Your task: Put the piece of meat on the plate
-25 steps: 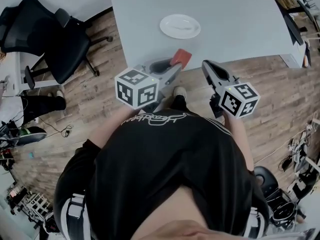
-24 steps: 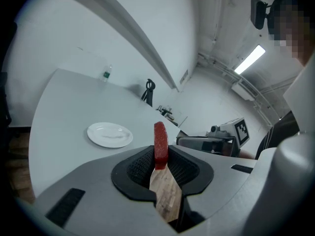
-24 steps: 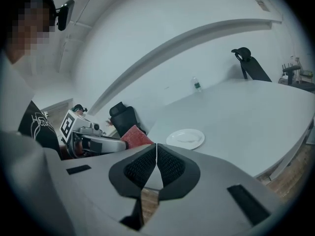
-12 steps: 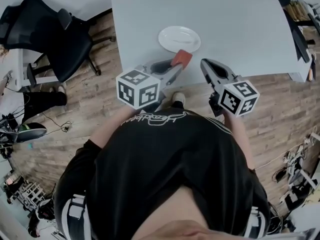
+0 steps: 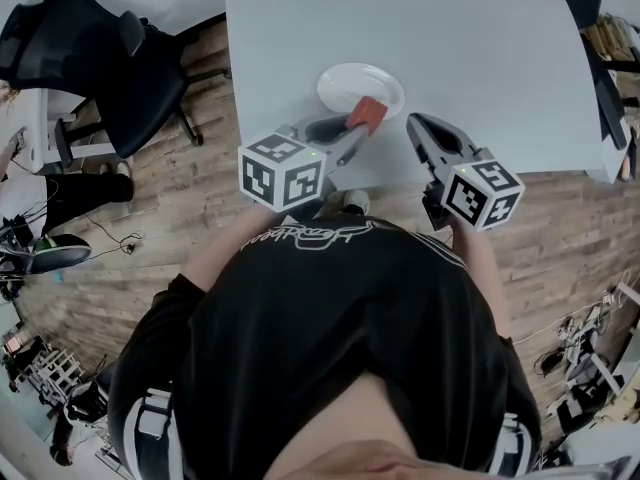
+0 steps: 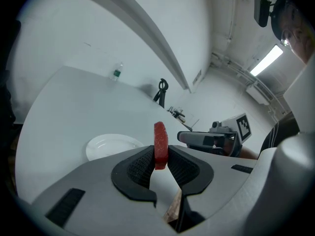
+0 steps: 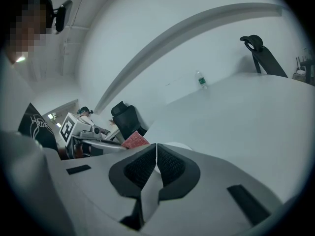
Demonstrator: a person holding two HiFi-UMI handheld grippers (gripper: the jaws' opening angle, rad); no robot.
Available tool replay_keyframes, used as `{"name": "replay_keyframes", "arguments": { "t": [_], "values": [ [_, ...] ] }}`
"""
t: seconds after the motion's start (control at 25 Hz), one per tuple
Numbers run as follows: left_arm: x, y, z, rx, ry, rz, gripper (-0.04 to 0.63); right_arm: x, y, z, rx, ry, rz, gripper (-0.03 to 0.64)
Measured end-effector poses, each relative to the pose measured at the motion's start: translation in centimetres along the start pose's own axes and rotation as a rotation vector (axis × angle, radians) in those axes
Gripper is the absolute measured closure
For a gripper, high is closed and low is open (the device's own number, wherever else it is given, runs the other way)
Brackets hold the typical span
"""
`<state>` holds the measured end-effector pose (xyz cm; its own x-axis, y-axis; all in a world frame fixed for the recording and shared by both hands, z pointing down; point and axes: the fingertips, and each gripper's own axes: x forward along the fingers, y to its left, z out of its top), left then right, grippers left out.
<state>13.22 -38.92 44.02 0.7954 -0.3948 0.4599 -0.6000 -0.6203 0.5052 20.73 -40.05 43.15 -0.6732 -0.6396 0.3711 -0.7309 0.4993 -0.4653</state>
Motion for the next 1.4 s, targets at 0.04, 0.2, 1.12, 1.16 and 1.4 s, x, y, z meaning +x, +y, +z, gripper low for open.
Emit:
{"name": "replay_keyframes", "arguments": {
  "t": [0.04, 0.2, 1.12, 1.16, 1.4],
  "values": [
    [0.2, 0.2, 0.0, -0.002, 0.003, 0.003, 0.511, 0.2, -0.2, 0.0, -0.001, 0.003, 0.000, 0.606],
    [1.0, 1.0, -0.3, -0.012, 0.019, 0.009, 0.511, 0.7, -0.7, 0.1, -0.001, 0.016, 0.003, 0.606],
    [6.8, 6.6, -3.2, -0.005, 0.134, 0.086, 0.511, 1.4, -3.7, -2.6, 0.041, 0.093, -0.017, 0.606],
    [6.9, 6.7, -3.2, -0.004, 0.133, 0.085, 0.511, 1.3, -3.9, -2.6, 0.043, 0.095, -0.018, 0.606],
    [6.8, 7.9, -3.3, -0.014, 0.122, 0.076, 0.511, 1.9, -3.8, -3.3, 0.051, 0.111, -0.032, 0.606]
  ]
}}
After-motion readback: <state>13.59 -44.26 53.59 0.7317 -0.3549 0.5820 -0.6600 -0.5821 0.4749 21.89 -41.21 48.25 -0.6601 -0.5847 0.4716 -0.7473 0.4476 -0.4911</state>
